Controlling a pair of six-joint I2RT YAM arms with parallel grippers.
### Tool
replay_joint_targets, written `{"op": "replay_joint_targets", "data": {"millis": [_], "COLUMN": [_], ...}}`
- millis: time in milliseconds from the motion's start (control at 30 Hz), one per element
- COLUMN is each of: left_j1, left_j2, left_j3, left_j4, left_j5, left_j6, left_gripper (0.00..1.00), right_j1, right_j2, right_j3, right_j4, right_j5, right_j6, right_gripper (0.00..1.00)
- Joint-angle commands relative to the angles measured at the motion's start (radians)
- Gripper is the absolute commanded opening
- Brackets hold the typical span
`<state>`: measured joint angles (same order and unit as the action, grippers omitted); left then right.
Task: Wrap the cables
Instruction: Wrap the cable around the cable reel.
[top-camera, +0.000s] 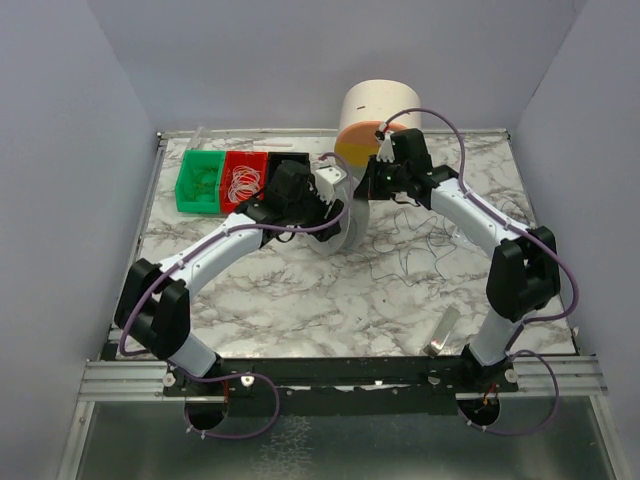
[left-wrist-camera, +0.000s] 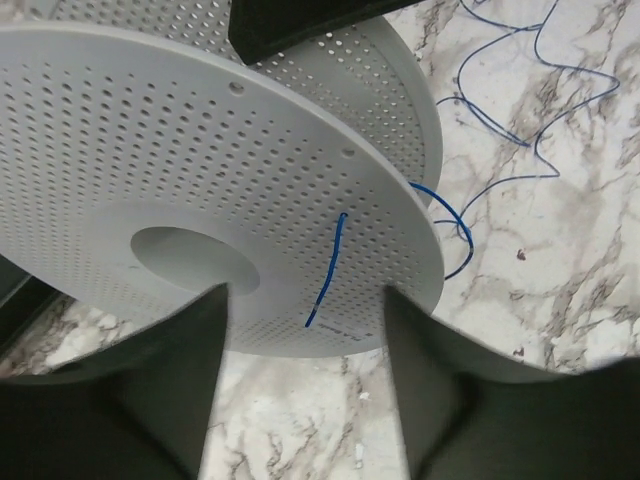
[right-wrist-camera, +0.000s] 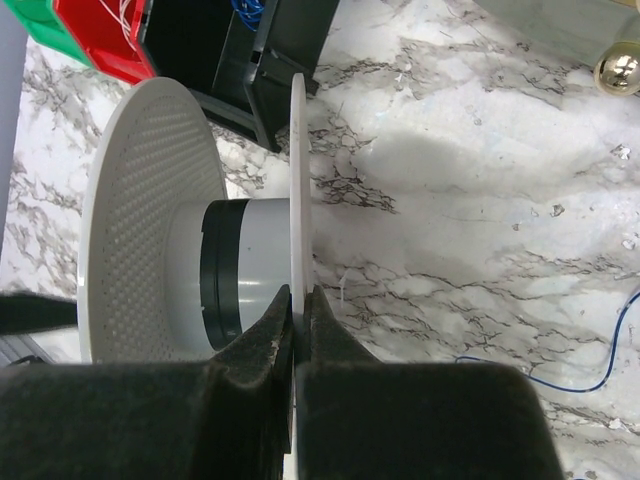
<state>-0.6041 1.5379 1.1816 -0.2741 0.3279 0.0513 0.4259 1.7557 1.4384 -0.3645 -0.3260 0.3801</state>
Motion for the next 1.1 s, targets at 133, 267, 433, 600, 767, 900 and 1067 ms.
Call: {"op": "replay_joint_targets", "data": {"millis": [133, 267, 433, 600, 767, 900, 1067], "left_j1": [0.001, 0.001, -0.004, -0.060, -0.133, -0.153, -0.166], "left_j2": [-0.077, -0.094, -0.013, 0.092, 0.156, 0.179, 0.190], "left_j3": [0.153, 0.238, 0.297, 0.346, 0.407, 0.437, 0.457], "left_j4": [-0.250, -0.290, -0.197, -0.178, -0.181, -0.182, -0.181], "left_j5": [0.017, -0.013, -0.226, -0.350, -0.536, -0.589, -0.631], "left_j6": [0.239, 0.223, -0.038, -0.146, -0.190, -0.210, -0.218], "left_gripper": [0.96, 0.99, 0.99, 0.97, 0.93, 0.92, 0.89], "right_j1": [0.011, 0.011, 0.011, 0.011, 0.012, 0.011, 0.011], "right_j2": [-0.065, -0.073, -0.081, -0.073, -0.069, -0.059, -0.052], "right_j3": [0.033, 0.027, 0.011, 0.011, -0.002, 0.002, -0.003], "right_j4": [0.010, 0.010, 0.025, 0.024, 0.035, 0.033, 0.037], "right_j5": [0.110, 0.155, 0.198, 0.231, 0.247, 0.251, 0.251], "right_j6": [-0.033, -0.040, -0.040, -0.038, -0.035, -0.034, -0.034], "right_gripper": [0.00, 0.00, 0.00, 0.00, 0.00, 0.00, 0.00]}}
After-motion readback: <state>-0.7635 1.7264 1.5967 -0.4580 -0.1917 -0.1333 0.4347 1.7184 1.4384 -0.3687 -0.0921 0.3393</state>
